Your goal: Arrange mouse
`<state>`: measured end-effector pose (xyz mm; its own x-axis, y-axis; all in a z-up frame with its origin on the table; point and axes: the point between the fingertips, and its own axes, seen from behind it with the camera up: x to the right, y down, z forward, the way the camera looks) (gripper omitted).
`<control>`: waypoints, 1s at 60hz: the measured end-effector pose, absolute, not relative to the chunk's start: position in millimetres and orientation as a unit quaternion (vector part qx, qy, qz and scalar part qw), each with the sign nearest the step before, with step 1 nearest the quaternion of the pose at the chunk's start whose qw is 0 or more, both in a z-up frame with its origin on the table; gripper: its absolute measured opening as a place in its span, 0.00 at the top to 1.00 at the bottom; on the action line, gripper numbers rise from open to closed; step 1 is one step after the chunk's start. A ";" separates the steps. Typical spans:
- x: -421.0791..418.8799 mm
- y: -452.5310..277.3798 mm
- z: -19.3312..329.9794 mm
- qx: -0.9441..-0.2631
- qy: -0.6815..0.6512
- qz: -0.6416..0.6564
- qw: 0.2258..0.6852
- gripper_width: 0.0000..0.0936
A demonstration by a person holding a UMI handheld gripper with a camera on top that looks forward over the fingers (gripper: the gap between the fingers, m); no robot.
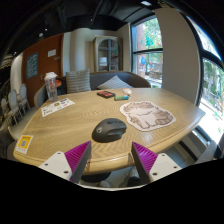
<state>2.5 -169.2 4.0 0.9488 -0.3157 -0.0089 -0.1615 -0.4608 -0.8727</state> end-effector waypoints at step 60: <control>-7.7 0.7 1.8 -0.882 0.051 -0.101 0.458 0.62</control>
